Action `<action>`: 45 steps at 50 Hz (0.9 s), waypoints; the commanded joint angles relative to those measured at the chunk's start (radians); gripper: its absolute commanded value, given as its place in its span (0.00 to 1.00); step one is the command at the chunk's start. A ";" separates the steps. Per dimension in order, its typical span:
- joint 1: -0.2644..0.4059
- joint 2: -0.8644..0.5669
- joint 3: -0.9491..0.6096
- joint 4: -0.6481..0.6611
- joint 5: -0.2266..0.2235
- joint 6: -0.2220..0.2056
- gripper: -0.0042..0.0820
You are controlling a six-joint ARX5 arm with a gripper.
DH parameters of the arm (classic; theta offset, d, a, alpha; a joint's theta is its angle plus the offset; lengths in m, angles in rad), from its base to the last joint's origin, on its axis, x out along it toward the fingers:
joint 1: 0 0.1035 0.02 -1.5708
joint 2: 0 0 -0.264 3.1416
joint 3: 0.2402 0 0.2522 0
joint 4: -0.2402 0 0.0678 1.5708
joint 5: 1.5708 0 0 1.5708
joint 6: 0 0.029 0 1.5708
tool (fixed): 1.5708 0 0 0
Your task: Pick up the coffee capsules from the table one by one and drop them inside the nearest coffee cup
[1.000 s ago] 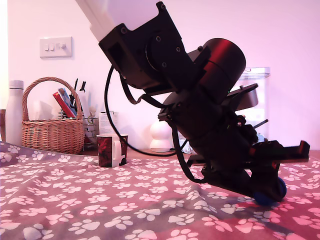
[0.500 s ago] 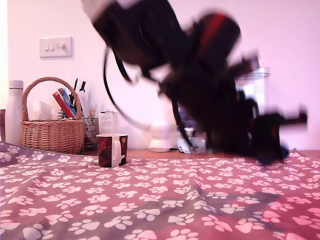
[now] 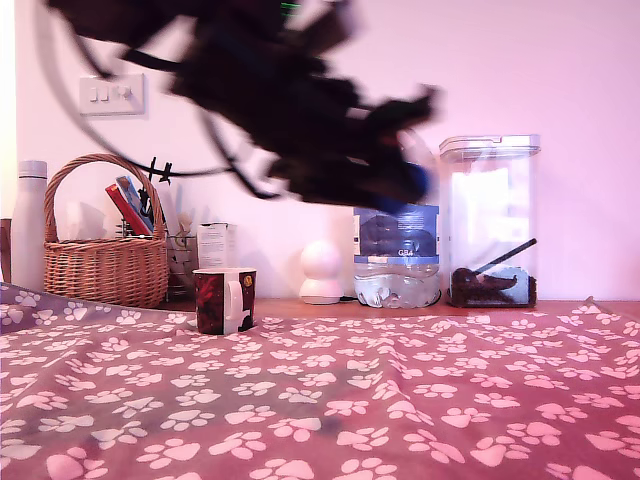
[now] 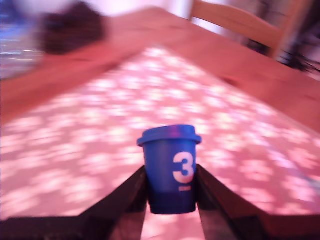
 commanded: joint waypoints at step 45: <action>0.470 -0.211 -0.163 -0.016 0.038 0.034 0.17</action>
